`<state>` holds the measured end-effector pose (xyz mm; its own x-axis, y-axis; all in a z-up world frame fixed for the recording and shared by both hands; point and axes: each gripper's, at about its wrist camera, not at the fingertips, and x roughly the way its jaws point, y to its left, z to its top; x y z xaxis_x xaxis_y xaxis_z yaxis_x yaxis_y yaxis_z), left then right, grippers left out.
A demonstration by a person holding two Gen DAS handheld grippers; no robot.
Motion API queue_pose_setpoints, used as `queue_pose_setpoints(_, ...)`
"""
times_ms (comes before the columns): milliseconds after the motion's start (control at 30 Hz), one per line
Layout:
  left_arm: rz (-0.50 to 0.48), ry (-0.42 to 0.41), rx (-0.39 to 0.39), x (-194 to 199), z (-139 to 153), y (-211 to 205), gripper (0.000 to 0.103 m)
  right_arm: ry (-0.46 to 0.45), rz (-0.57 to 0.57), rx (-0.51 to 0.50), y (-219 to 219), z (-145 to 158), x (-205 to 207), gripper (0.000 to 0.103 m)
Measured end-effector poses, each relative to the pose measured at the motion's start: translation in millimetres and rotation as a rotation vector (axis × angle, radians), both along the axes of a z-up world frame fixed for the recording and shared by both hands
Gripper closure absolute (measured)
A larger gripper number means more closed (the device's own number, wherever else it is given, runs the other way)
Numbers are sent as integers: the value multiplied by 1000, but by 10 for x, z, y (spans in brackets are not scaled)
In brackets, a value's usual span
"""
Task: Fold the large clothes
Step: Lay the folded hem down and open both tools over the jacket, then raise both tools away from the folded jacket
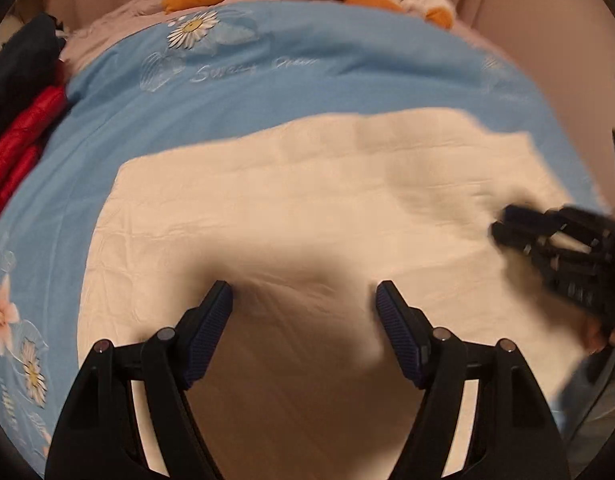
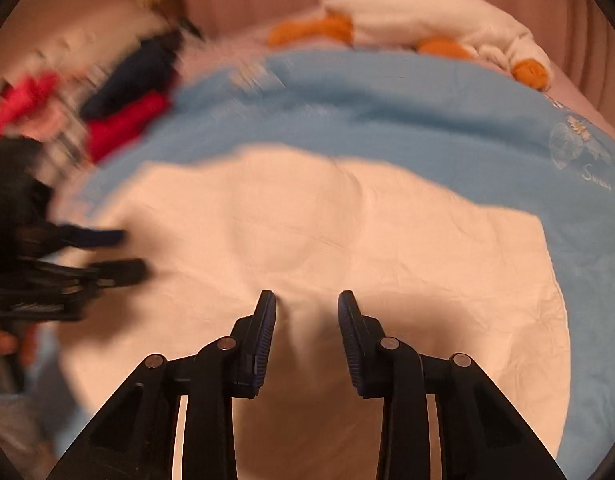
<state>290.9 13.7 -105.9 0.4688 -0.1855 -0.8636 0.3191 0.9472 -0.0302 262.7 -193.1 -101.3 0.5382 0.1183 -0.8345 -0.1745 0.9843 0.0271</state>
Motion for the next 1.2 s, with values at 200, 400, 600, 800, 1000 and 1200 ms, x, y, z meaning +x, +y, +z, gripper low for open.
queue_pose_setpoints(200,103,13,-44,398,-119,200,34,-5,-173,98,-497,2,275,93)
queue_pose_setpoints(400,159,-9,-49,561,-15,359,35,-37,-348,219,-1069,104,252,93)
queue_pose_setpoints(600,125,-38,-105,81,234,519,34,-152,-290,166,-980,467,-366,63)
queue_pose_setpoints(800,83,-104,-117,-661,308,445,31,-182,-176,127,-648,530,-971,57)
queue_pose_setpoints(1000,71,-67,-67,-967,-78,372,30,-105,-169,-2,-642,78,-1062,57)
queue_pose_setpoints(1200,99,-23,-100,-909,-97,428,29,-77,-192,10,-680,40,-991,57)
